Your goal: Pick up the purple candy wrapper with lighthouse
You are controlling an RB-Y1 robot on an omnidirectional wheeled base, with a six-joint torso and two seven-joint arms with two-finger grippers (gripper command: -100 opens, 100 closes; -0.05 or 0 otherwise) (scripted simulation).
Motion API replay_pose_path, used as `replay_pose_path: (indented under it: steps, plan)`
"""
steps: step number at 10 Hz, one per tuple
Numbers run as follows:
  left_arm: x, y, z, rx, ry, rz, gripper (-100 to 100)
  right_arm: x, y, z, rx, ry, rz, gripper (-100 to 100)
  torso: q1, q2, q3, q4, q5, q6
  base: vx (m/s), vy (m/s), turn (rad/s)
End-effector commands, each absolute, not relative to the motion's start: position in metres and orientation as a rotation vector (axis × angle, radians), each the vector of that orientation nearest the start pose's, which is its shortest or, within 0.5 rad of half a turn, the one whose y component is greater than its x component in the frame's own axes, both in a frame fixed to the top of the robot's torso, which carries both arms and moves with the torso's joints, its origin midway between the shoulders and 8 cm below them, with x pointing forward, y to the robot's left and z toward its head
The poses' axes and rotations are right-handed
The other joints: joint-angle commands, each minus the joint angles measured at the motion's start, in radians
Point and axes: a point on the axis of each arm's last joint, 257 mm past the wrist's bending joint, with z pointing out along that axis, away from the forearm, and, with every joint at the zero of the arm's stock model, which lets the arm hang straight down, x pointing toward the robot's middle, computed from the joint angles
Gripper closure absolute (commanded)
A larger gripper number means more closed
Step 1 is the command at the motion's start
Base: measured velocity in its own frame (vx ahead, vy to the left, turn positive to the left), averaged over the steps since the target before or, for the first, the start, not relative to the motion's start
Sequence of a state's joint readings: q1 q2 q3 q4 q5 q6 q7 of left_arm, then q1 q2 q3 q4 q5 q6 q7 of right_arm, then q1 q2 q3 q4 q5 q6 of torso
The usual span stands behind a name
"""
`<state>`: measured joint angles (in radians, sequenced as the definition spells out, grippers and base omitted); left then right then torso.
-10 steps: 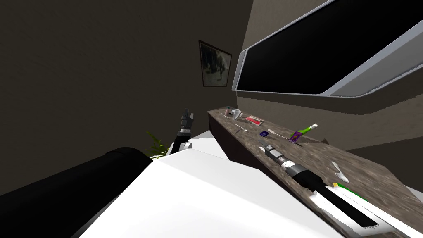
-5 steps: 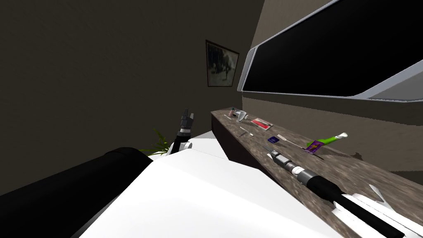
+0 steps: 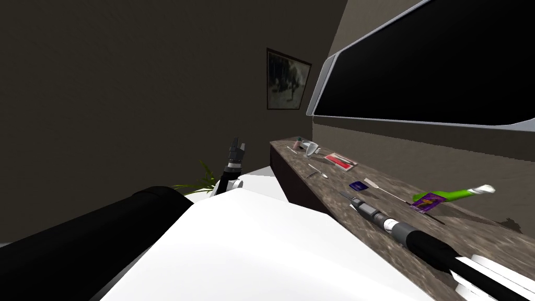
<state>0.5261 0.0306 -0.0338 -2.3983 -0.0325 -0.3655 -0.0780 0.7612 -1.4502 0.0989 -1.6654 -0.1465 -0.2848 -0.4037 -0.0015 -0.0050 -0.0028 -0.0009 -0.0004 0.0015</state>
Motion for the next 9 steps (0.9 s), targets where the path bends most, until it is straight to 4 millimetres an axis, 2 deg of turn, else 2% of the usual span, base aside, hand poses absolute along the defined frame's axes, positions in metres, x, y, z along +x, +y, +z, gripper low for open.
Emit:
replay_pose_path:
  steps: [1, 2, 3, 4, 5, 6, 8, 9]
  plan:
    - [0.343, 0.263, 0.042, -0.621, 0.702, -1.224, 0, 0.280, -0.542, -0.302, 0.830, 2.238, 0.463, -100, 0.000, 0.000, 0.000, 0.000, 0.000, 0.000, 0.071, 0.007, 0.195]
    - [0.343, 0.263, 0.042, -0.621, 0.702, -1.224, 0, 0.281, -0.543, -0.301, 0.823, 2.242, 0.459, -100, 0.000, -0.001, -0.001, 0.000, 0.000, -0.001, 0.065, -0.006, 0.076]
    - [0.343, 0.263, 0.042, -0.621, 0.702, -1.224, 0, 0.267, -0.566, -0.307, 0.831, 2.287, 0.371, -100, 0.000, 0.000, 0.000, 0.000, 0.000, 0.000, 0.087, -0.007, 0.149]
    - [0.343, 0.263, 0.042, -0.621, 0.702, -1.224, 0, 0.267, -0.567, -0.306, 0.828, 2.288, 0.369, -100, 0.000, -0.001, -0.001, 0.000, 0.000, 0.000, 0.064, -0.009, 0.067]
    - [0.343, 0.263, 0.042, -0.621, 0.702, -1.224, 0, 0.252, -0.590, -0.310, 0.831, 2.329, 0.282, -100, 0.000, -0.001, 0.000, 0.000, 0.000, 0.000, 0.062, -0.010, 0.118]
    - [0.343, 0.263, 0.042, -0.621, 0.702, -1.224, 0, 0.253, -0.590, -0.309, 0.829, 2.330, 0.281, -100, 0.000, 0.000, 0.000, 0.000, 0.000, 0.000, 0.048, -0.010, 0.079]
    - [0.343, 0.263, 0.042, -0.621, 0.702, -1.224, 0, 0.224, -0.629, -0.313, 0.835, 2.398, 0.126, -100, -0.001, 0.000, 0.000, 0.000, 0.000, 0.000, 0.080, -0.016, 0.161]
    - [0.343, 0.263, 0.042, -0.621, 0.702, -1.224, 0, 0.225, -0.633, -0.310, 0.824, 2.402, 0.112, -100, -0.001, -0.002, -0.001, 0.000, 0.000, 0.000, 0.082, -0.008, 0.050]
